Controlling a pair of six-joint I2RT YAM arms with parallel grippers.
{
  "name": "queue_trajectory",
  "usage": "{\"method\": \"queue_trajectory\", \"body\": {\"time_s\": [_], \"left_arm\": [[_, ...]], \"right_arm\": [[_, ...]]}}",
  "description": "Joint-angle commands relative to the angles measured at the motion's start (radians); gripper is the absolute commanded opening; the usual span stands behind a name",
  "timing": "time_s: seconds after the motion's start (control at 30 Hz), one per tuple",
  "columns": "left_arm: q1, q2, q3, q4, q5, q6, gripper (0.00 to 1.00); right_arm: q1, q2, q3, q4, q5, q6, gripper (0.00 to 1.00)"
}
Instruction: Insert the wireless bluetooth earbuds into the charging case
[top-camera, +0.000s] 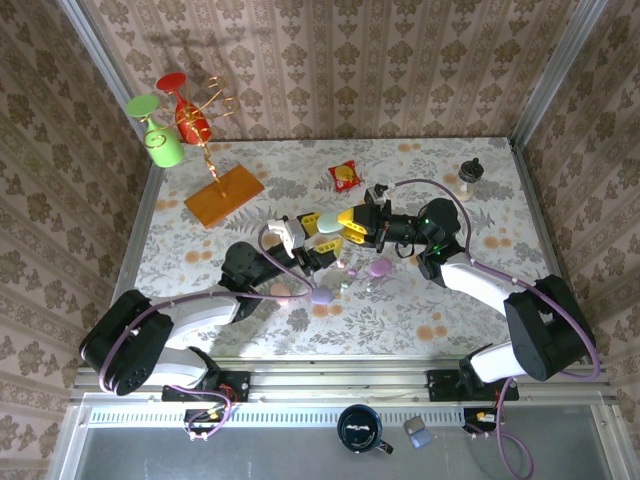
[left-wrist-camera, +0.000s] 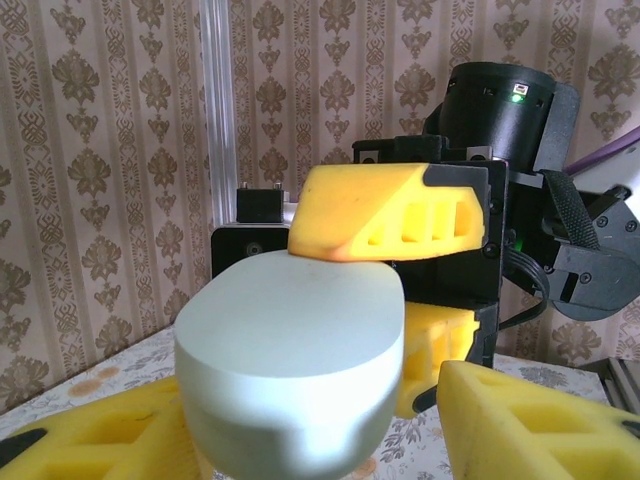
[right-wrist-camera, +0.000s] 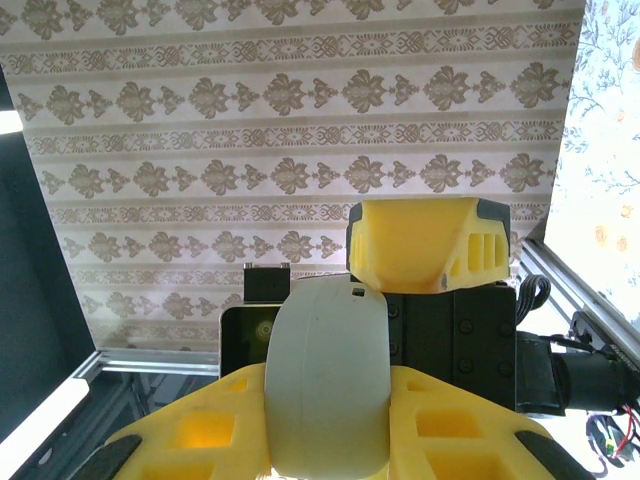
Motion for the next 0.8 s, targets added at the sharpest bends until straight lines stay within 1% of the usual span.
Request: {"method": "queue_trajectory", "body": {"time_s": [0.0, 0.07, 0.2, 0.4, 0.77], "left_arm": [[0.005, -0.016, 0.024, 0.042, 0.01, -0.023, 0.57], [0.005, -0.019, 0.024, 0.042, -0.002, -0.02, 0.52], [0.005, -0.021, 0.027, 0.042, -0.001, -0.018, 0.49], [0.004, -0.02, 0.031, 0.042, 0.005, -0.019, 0.52], [0.004, -0.025, 0.031, 0.043, 0.003, -0.026, 0.51]], "right_arm": [[0.007, -0.01, 0.025, 0.017, 0.006, -0.026, 0.0], [0.01, -0.009, 0.022, 0.014, 0.006, -0.025, 0.0], [0.013, -0.007, 0.019, 0.011, 0.007, -0.029, 0.0], [0.015, -0.006, 0.017, 0.005, 0.006, -0.034, 0.0], [0.016, -0.004, 0.011, -0.023, 0.006, -0.056, 0.0]]}}
